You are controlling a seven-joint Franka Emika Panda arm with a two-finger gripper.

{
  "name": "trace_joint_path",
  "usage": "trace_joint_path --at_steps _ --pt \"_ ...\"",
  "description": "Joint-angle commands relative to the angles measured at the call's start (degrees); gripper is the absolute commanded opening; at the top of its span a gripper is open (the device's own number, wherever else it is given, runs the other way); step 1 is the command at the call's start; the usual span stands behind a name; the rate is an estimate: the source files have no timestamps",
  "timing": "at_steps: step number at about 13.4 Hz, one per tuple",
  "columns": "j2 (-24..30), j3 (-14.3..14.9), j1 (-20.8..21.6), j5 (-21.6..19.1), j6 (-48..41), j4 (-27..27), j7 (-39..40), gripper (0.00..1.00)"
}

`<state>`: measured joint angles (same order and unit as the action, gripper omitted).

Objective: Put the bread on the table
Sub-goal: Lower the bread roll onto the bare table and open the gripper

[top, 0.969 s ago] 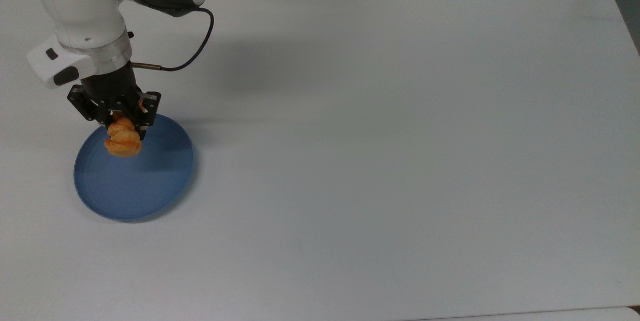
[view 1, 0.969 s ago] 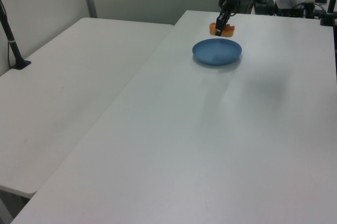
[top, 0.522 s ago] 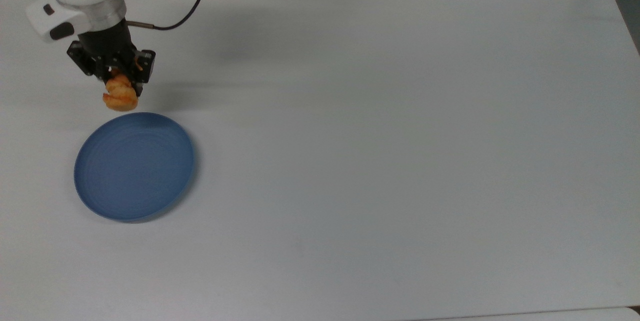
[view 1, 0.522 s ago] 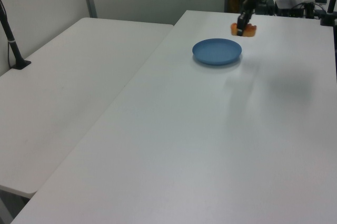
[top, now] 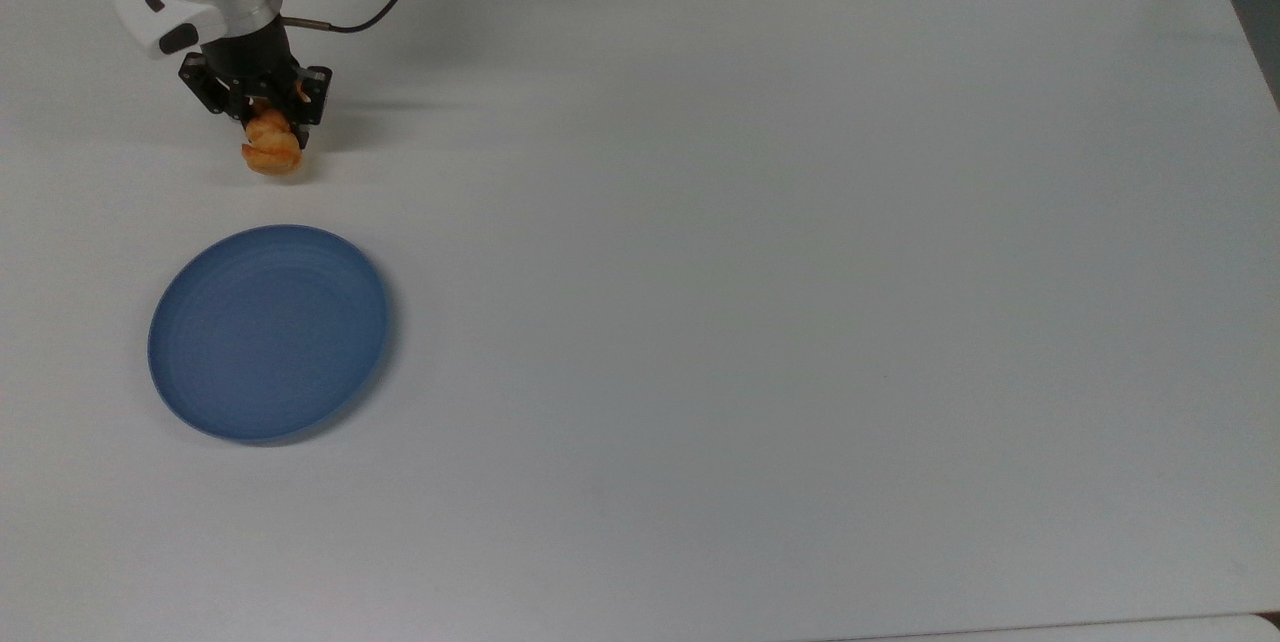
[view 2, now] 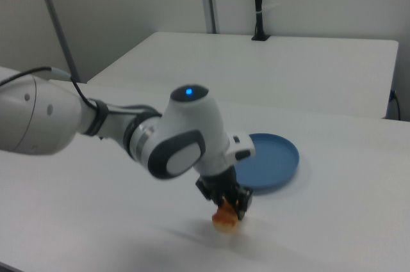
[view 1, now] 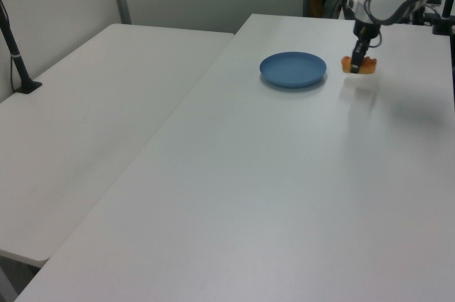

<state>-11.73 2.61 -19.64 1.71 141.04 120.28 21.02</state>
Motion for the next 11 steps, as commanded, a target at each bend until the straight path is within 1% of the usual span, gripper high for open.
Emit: trace_joint_path --at_steps 1,2,5,7,8,9,11 --pt "3.64 -0.23 -2.41 0.75 5.65 7.51 3.75 0.48" --pt "3.64 -0.23 -3.29 0.75 5.48 7.60 5.07 0.48" --pt "3.90 -0.23 -4.00 0.75 5.04 8.65 6.04 0.48" --pt "4.43 -0.23 -4.53 0.84 4.86 9.27 6.05 0.62" --pt "4.43 -0.23 -4.62 0.75 4.60 9.28 6.05 0.86" --pt "4.35 -0.15 -4.62 0.75 4.43 9.19 6.05 1.00" --pt "4.35 -0.23 -4.62 0.75 4.07 9.10 6.05 1.00"
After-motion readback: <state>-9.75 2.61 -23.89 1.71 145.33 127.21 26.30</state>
